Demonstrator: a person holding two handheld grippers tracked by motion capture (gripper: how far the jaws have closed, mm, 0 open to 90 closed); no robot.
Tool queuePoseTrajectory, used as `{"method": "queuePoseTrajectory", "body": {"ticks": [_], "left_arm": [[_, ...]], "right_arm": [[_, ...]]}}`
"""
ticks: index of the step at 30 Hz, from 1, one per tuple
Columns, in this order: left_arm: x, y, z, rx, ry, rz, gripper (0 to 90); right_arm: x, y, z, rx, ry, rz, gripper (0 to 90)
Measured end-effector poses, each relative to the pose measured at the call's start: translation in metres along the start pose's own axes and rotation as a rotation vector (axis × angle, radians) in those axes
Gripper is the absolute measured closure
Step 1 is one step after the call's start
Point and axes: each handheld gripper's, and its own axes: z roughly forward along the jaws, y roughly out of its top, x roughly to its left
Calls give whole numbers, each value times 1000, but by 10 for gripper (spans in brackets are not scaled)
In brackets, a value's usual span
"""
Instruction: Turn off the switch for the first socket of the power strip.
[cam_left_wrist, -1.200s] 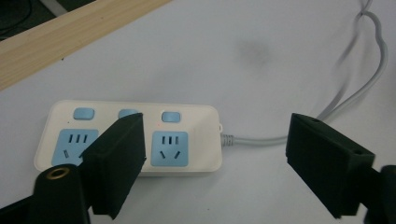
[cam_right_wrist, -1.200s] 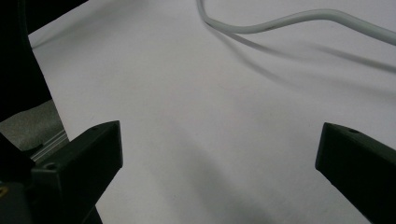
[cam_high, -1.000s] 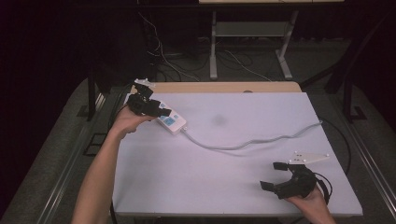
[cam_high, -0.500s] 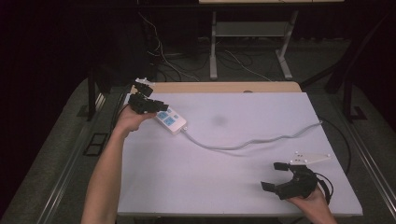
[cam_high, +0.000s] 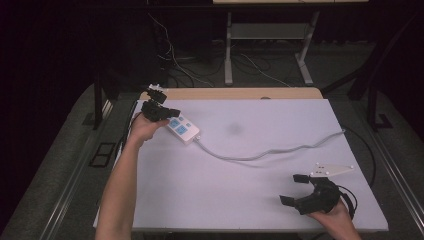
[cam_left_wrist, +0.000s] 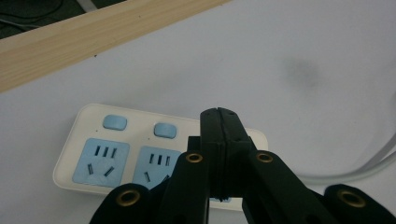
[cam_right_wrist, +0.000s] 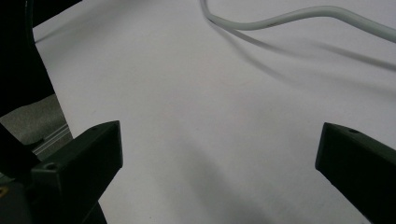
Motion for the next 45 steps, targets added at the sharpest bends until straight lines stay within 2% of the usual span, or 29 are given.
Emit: {"method": "queuePoseTrajectory", "body": {"ticks": [12,23,45], "left_arm": [[7,-3,13,-3,13,-45,892],[12,-7,22,-28,-7,-98,892],[8,-16,45,6,-20,-108,892]], "right_arm": [[-1,0,-1,-2,0,0,4],[-1,-1,-2,-5,-1,2,4],[0,-2,-1,7,1,-4,4]]}}
